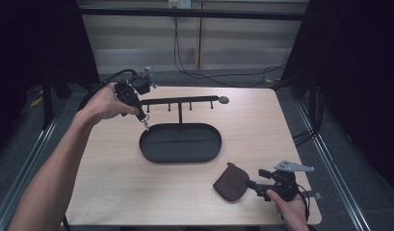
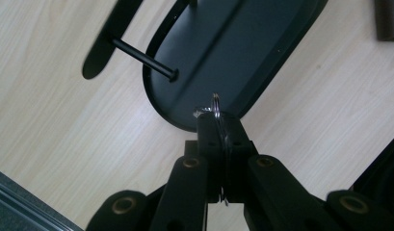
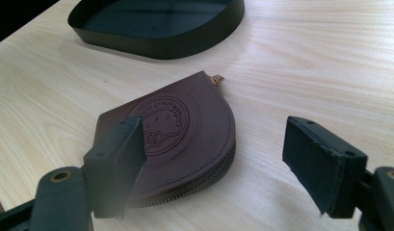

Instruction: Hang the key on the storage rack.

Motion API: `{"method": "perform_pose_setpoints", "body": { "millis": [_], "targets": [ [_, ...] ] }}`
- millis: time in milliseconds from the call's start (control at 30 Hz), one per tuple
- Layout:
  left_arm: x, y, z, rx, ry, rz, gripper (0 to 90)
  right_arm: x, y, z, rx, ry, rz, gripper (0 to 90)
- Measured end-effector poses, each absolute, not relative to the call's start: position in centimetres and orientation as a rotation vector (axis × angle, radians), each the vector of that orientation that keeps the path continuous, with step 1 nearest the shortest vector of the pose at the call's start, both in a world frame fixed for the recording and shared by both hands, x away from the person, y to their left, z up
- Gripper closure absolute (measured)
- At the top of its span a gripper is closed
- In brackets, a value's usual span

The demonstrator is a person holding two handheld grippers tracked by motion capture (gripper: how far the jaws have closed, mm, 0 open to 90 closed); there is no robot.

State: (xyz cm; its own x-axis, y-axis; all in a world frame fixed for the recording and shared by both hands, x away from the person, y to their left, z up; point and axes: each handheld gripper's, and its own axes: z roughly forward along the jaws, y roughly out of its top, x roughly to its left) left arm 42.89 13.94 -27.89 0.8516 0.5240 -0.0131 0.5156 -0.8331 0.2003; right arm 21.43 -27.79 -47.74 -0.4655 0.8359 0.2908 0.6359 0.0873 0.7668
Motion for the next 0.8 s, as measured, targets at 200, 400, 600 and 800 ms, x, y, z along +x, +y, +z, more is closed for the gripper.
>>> {"method": "perform_pose_setpoints", "body": {
  "millis": [200,400,600,800],
  "targets": [
    [43.5,13.6,-27.4,2.819,0.822,0.080,89.3,21.4,-27.8,-47.8,1.483,2.145,1.320,22.7],
    [43.9,13.5,-27.7,2.835,0.829,0.082,89.3,21.5,-27.7,-47.8,1.476,2.152,1.322,22.7],
    [44.6,14.0,-28.1,2.815,0.881,0.083,89.2,21.5,-27.7,-47.8,1.477,2.153,1.320,22.7],
    [45.0,13.8,-28.4,2.798,0.884,0.078,89.1,21.5,-27.7,-47.9,1.472,2.162,1.309,22.7]
  ]
}}
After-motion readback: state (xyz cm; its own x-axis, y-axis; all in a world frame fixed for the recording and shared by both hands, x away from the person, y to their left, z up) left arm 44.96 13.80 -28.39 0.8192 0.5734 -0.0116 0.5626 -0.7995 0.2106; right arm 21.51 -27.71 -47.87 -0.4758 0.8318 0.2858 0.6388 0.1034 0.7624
